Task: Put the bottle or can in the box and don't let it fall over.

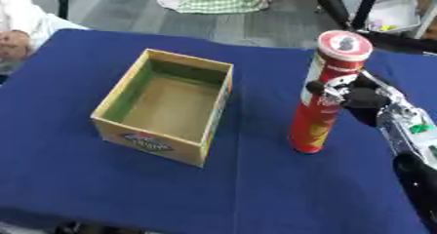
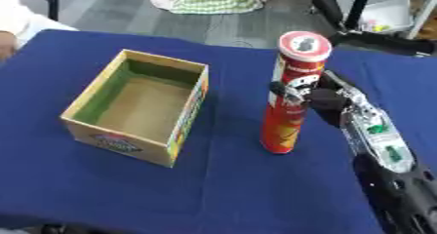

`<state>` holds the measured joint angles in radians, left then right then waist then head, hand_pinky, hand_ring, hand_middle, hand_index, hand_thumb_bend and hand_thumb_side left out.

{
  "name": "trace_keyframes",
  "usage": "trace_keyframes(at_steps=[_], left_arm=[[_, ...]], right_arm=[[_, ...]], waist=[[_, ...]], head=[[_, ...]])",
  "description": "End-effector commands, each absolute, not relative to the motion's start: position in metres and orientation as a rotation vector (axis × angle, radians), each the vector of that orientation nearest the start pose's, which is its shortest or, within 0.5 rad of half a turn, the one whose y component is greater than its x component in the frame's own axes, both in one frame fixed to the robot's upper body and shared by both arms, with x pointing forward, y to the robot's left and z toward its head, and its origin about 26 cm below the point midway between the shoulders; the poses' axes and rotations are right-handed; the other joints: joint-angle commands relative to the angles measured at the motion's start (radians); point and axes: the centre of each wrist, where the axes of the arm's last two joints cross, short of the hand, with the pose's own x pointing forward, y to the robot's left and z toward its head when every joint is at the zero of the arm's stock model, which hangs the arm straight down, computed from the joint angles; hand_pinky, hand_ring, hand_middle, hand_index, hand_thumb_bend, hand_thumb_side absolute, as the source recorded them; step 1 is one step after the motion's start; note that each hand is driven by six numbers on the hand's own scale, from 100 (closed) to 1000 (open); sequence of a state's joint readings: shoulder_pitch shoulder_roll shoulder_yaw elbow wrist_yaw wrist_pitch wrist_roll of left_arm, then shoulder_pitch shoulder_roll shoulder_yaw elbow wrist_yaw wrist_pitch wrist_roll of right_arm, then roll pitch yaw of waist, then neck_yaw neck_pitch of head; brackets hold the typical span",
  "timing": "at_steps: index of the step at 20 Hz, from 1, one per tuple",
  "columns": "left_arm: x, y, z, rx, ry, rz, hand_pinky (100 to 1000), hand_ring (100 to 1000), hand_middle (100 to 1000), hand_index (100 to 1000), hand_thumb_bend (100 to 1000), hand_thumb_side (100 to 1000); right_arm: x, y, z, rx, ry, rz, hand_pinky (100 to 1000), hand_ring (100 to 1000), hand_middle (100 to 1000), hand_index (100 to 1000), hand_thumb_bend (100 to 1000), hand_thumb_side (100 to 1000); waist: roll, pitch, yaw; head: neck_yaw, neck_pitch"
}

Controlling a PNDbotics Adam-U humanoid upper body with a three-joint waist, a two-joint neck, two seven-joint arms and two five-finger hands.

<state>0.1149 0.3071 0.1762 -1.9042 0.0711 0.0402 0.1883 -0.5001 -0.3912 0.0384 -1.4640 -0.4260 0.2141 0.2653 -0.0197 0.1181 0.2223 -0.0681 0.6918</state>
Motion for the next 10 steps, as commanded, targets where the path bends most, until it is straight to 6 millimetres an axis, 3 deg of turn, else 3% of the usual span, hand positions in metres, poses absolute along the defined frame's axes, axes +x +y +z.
trace_keyframes(at_steps=[1,10], left_arm=[[0.239,0.351,0.088,0.479,-1.796,0.039,911,766,823,831,100,715],[0.239,0.351,0.089,0.476,-1.798,0.033,911,766,824,832,100,712]], right_arm=[[0.389,-0.283,0.170,0.330,-1.744,0.404,914,982,1000,257,431,100],[0.396,-0.252,0.206,0.389,-1.814,0.461,915,983,1000,261,421,100]], waist=[[0.004,-0.009,0.000],[0.004,-0.013,-0.001]], head=[[0.002,-0.008],[0.003,-0.004]])
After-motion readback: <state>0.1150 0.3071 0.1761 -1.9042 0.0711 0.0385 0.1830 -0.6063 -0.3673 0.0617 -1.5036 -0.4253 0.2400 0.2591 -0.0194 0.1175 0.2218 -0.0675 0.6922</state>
